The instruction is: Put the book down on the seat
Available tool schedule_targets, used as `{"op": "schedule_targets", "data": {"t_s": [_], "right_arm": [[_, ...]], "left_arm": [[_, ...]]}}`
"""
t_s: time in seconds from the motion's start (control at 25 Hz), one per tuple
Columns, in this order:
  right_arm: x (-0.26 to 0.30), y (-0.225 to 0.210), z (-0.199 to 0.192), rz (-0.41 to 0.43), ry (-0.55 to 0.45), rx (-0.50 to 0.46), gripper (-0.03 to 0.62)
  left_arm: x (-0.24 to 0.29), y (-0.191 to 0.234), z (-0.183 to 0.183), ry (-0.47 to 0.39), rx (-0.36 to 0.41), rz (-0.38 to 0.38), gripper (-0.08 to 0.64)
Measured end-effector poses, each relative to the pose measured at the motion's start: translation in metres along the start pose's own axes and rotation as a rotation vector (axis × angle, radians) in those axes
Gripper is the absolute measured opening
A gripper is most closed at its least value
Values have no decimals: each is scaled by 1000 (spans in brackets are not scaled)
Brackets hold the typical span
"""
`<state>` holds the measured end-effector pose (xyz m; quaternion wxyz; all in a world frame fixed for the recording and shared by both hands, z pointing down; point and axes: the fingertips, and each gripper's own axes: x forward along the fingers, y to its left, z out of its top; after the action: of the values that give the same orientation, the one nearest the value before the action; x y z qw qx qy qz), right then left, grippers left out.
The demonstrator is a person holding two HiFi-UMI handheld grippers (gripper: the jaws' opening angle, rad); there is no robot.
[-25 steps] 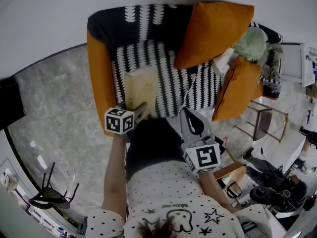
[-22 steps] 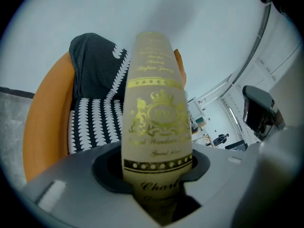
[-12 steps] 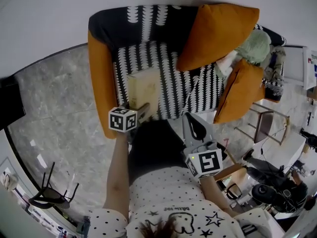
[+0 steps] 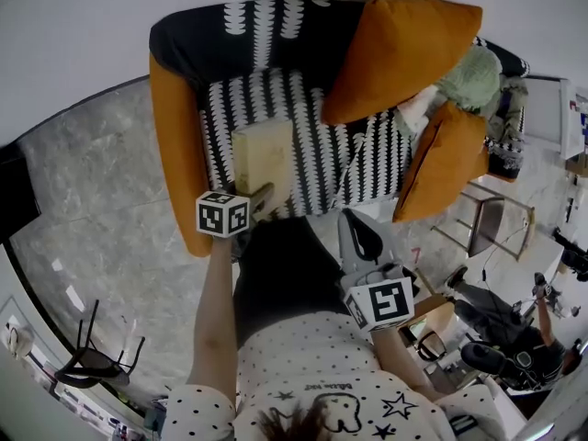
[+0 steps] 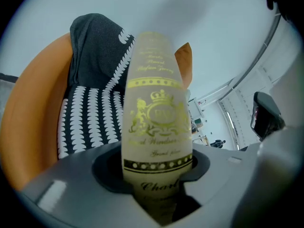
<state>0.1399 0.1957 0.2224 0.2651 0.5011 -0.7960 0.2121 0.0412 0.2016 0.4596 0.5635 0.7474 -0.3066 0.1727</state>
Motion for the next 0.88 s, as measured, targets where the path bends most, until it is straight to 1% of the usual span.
{"op": "schedule_targets", "data": {"t_s": [0.32, 0.48, 0.68, 0.88], "right_arm": [[1, -7, -8, -6, 24, 3, -6], [3, -5, -6, -11, 32, 6, -6], [5, -2, -6, -20, 40, 11, -6], [15, 2, -5, -9, 46, 23, -6]], "left_arm": [[17, 11, -9, 26, -22, -5, 230], [18, 16, -9, 29, -33, -7, 230], [25, 25, -17, 52, -46, -11, 230], [35, 34, -20, 78, -53, -12, 230]]}}
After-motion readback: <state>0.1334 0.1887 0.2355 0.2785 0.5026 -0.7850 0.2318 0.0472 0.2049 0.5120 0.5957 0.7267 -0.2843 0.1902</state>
